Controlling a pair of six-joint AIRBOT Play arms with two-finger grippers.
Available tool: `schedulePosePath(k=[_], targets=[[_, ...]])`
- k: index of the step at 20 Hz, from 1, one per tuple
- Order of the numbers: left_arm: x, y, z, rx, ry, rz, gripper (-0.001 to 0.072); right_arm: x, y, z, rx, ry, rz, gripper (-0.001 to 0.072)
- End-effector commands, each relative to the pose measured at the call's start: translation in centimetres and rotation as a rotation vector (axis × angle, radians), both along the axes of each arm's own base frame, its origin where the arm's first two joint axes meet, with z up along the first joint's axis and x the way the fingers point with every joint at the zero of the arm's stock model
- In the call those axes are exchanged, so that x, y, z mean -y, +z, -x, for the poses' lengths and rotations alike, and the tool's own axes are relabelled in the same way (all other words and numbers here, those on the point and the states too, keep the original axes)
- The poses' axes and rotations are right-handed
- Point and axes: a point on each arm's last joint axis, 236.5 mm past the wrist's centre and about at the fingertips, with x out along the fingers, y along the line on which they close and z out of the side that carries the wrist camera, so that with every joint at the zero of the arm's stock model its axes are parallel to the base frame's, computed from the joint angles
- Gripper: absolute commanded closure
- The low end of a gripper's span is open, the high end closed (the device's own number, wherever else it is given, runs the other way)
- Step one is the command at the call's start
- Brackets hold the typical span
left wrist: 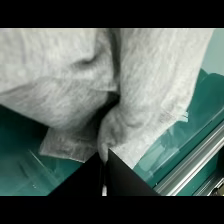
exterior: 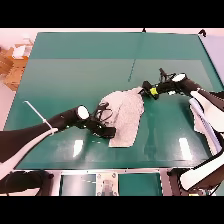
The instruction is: Fold the shirts.
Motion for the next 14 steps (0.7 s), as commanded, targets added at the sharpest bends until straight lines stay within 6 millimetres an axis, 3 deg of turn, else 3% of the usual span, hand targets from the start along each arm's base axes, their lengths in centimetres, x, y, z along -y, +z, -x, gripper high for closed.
schedulePosePath(k=[1,2,4,6,7,10,12,14], targets=[[-3.3,4.1,-2.6,0.065,-0.01,0.009,0.0686,-1.7,2.7,-1.0,0.055,0.097,-0.05,0.0699],[-4.8,6.8,-4.6,0.127,0.02,0.02,0.0686,-1.0,5.5,-1.7,0.097,0.107,-0.06,0.0699],[-8.1,14.6,-8.9,0.312,0.112,0.063,0.0686,1.0,13.3,-2.8,0.235,0.113,-0.057,0.0699],[-11.0,24.7,-11.7,0.557,0.206,0.132,0.0686,3.3,23.0,-2.0,0.418,0.116,-0.023,0.0699],[-12.2,30.1,-12.1,0.689,0.242,0.165,0.0686,4.3,27.7,-0.9,0.515,0.109,0.004,0.0699],[-13.9,45.0,-9.6,1.055,0.287,0.269,0.0687,6.2,40.9,4.6,0.827,0.071,0.119,0.0699],[-14.8,54.1,-5.8,1.277,0.297,0.346,0.0686,6.3,47.4,9.4,1.002,0.058,0.199,0.0699],[-15.8,61.1,-1.5,1.47,0.302,0.395,0.0686,6.4,52.1,14.0,1.144,0.013,0.275,0.0699]])
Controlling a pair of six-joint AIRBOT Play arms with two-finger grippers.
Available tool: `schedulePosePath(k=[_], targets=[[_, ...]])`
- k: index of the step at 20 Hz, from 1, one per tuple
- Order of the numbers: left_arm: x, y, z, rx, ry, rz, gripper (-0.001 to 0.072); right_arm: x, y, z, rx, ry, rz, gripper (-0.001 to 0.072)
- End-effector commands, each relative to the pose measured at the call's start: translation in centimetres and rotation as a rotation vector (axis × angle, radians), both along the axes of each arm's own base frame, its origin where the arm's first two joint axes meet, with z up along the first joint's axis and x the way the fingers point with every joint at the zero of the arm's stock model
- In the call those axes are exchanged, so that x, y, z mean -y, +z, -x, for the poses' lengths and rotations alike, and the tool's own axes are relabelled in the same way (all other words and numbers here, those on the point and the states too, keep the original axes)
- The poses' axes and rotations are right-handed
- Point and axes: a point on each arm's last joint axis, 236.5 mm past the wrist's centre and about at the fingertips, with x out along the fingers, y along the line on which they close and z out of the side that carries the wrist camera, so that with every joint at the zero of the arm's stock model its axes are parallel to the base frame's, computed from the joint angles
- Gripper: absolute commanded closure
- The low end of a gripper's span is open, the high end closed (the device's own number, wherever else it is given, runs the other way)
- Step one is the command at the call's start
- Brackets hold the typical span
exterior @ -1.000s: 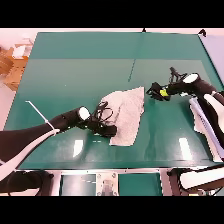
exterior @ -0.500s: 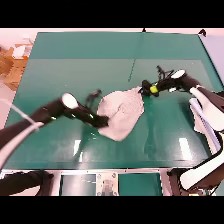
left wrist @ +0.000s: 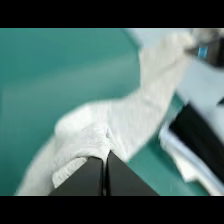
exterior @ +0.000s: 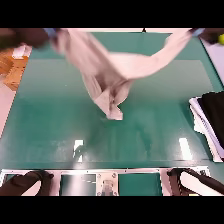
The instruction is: Fold the shirts.
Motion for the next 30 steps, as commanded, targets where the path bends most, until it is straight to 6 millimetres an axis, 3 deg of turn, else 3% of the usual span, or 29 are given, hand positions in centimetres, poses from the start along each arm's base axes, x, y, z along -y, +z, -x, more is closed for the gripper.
schedulePosePath(k=[1,3,5,7,9,11,12,14,16,18,19,21,24,25,26,28,30], targets=[[-3.0,13.3,8.2,0.382,0.07,0.06,0.0686,0.0,9.6,8.9,0.297,-0.094,0.106,0.0698],[-5.4,17.6,10.5,0.522,0.169,0.084,0.0686,-0.5,11.8,12.1,0.382,-0.124,0.148,0.0698],[-7.7,19.2,10.1,0.589,0.285,0.083,0.0686,-1.5,12.0,14.5,0.393,-0.114,0.149,0.0698],[-8.7,18.8,7.5,0.588,0.348,0.054,0.0686,-2.0,10.8,15.4,0.358,-0.108,0.131,0.0698],[-7.9,16.8,2.2,0.519,0.349,0.043,0.0686,-2.3,7.2,15.0,0.264,-0.089,0.089,0.0698],[-5.8,12.8,-4.6,0.405,0.301,0.011,0.0686,-2.5,1.8,13.9,0.136,-0.065,0.022,0.0698],[-4.1,10.3,-7.9,0.345,0.249,0.004,0.0686,-2.6,-1.9,13.3,0.048,-0.057,-0.018,0.0698],[0.3,4.1,-14.5,0.207,0.104,0.029,0.0685,-2.2,-10.5,12.2,-0.152,-0.065,-0.093,0.0698],[4.9,-2.5,-19.8,0.103,-0.007,0.056,0.0686,-1.2,-19.3,11.4,-0.313,-0.133,-0.166,0.0698],[11.0,-10.7,-23.6,0.008,-0.1,0.05,0.0685,0.2,-27.4,11.2,-0.439,-0.246,-0.226,0.0697],[14.0,-15.1,-24.5,-0.031,-0.138,0.018,0.0685,0.8,-31.2,11.5,-0.502,-0.3,-0.25,0.0697],[19.9,-23.8,-24.4,-0.117,-0.229,-0.058,0.0685,1.5,-36.9,12.7,-0.614,-0.379,-0.269,0.0697],[25.8,-34.2,-22.1,-0.269,-0.329,-0.119,0.068,2.0,-40.9,13.5,-0.724,-0.425,-0.278,0.0697],[26.5,-35.7,-21.4,-0.309,-0.349,-0.127,0.0453,2.0,-41.2,13.5,-0.737,-0.416,-0.269,0.0696],[26.6,-36.2,-20.9,-0.358,-0.355,-0.118,0.0183,2.1,-41.2,13.2,-0.733,-0.405,-0.254,0.0647],[24.0,-34.7,-20.2,-0.437,-0.384,-0.115,0.0161,3.3,-39.8,12.1,-0.687,-0.379,-0.171,0.0483],[18.5,-32.7,-19.5,-0.557,-0.386,-0.144,0.0161,5.9,-37.5,11.5,-0.658,-0.347,-0.016,0.0289]])
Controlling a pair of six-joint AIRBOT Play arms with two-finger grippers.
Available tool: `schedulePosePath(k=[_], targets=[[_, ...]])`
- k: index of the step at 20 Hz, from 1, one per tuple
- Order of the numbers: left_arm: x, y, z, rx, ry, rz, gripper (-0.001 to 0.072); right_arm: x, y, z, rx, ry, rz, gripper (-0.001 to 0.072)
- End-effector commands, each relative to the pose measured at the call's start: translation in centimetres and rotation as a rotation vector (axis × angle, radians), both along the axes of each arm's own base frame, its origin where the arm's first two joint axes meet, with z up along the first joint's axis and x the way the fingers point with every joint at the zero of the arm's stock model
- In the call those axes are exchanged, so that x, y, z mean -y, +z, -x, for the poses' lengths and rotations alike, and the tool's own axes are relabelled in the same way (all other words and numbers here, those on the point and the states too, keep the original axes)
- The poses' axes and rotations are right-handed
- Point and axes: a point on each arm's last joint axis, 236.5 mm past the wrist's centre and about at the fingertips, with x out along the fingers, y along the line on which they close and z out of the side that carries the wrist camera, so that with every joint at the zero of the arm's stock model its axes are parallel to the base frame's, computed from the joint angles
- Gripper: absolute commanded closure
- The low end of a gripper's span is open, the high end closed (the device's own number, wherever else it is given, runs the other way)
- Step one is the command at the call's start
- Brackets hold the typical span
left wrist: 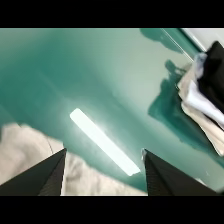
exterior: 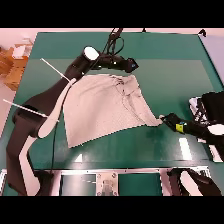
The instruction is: Fold the shirts.
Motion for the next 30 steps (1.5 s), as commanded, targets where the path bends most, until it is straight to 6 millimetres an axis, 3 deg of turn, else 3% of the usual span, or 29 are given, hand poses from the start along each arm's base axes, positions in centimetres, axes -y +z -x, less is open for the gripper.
schedulePosePath(k=[1,3,4,6,8,10,12,14,16,19,23,26,30], targets=[[-7.6,0.4,2.8,-0.261,-0.02,-0.103,0.0161,3.9,2.5,-0.6,-0.015,0.095,0.193,0.019],[-15.0,0.8,4.7,-0.452,0.045,-0.207,0.0162,4.5,5.9,-2.3,0.049,0.092,0.209,0.0179],[-18.2,0.5,6.1,-0.545,0.081,-0.265,0.0162,3.8,6.8,-2.8,0.074,0.115,0.201,0.0179],[-23.2,-0.7,9.5,-0.682,0.153,-0.415,0.0162,1.0,6.6,-2.4,0.072,0.229,0.201,0.0179],[-26.7,-2.1,12.9,-0.721,0.221,-0.563,0.0163,-2.2,5.3,-1.6,0.044,0.359,0.193,0.0179],[-29.0,-3.7,16.6,-0.727,0.288,-0.63,0.0162,-5.5,3.8,-1.0,0.003,0.47,0.173,0.018],[-31.2,-6.6,21.3,-0.735,0.351,-0.69,0.0161,-8.0,2.2,-1.1,-0.027,0.553,0.168,0.018],[-32.2,-10.4,26.5,-0.788,0.394,-0.702,0.0161,-9.4,0.7,-1.6,-0.06,0.622,0.193,0.018],[-32.8,-14.3,31.1,-0.867,0.44,-0.702,0.016,-9.1,-0.8,-2.6,-0.117,0.654,0.239,0.018],[-32.0,-18.4,35.6,-1.0,0.464,-0.66,0.016,-9.2,-1.7,-4.0,-0.174,0.685,0.239,0.018],[-28.7,-20.4,35.8,-1.041,0.496,-0.472,0.0161,-8.9,-2.8,-4.4,-0.251,0.748,0.312,0.0181],[-28.8,-21.2,35.1,-1.017,0.537,-0.449,0.0162,-9.5,-2.5,-4.9,-0.235,0.766,0.324,0.0181],[-29.3,-21.5,32.3,-0.923,0.612,-0.412,0.0164,-9.8,-2.4,-5.0,-0.229,0.774,0.33,0.0181]])
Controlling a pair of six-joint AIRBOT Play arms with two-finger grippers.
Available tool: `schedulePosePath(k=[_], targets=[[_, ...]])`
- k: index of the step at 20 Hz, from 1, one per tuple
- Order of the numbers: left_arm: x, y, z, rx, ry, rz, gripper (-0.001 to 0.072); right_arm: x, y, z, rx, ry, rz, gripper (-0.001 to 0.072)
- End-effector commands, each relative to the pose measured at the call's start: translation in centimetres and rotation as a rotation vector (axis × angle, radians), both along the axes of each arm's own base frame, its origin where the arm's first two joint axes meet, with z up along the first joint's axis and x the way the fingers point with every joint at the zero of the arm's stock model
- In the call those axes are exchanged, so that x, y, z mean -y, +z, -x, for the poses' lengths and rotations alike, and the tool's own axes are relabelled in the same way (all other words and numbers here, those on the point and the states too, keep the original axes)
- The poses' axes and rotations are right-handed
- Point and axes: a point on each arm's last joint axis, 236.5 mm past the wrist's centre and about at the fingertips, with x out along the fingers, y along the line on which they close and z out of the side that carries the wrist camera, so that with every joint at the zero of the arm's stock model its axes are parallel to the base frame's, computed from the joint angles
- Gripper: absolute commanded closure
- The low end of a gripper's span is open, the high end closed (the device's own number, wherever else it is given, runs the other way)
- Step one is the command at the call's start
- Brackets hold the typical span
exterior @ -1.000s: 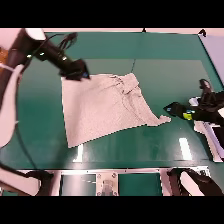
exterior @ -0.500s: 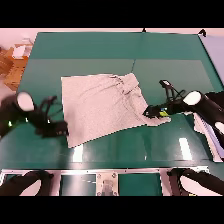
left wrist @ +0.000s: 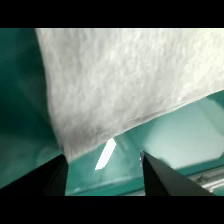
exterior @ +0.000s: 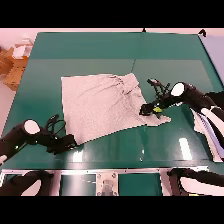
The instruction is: Fold the shirts.
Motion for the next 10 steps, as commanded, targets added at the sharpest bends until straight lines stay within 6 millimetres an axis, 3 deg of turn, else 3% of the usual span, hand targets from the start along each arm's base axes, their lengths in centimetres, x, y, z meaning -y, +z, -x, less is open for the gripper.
schedulePosePath(k=[1,2,3,5,6,8,10], targets=[[-1.0,-0.9,-2.9,0.125,0.052,-0.043,0.0292,-0.1,0.0,-0.1,-0.002,0.012,0.013,0.0181],[-1.0,-0.9,-3.1,0.143,0.04,-0.045,0.051,-0.1,-0.1,-0.1,-0.003,0.012,0.013,0.0181],[-1.0,-0.9,-3.2,0.151,0.029,-0.045,0.0596,-0.1,-0.1,-0.1,-0.003,0.011,0.013,0.0182],[-1.0,-0.9,-3.1,0.15,0.024,-0.044,0.0685,-0.1,-0.4,0.0,-0.013,0.011,0.014,0.0182],[-0.9,-0.9,-3.0,0.147,0.022,-0.042,0.0685,-0.1,-0.8,0.0,-0.023,0.011,0.015,0.0186],[-0.9,-0.9,-2.6,0.132,0.013,-0.04,0.0685,-0.4,-1.2,0.2,-0.042,0.004,0.001,0.0329],[-0.8,-0.9,-2.4,0.123,0.009,-0.037,0.0685,-1.3,-1.0,0.2,-0.051,-0.016,-0.041,0.0414]])
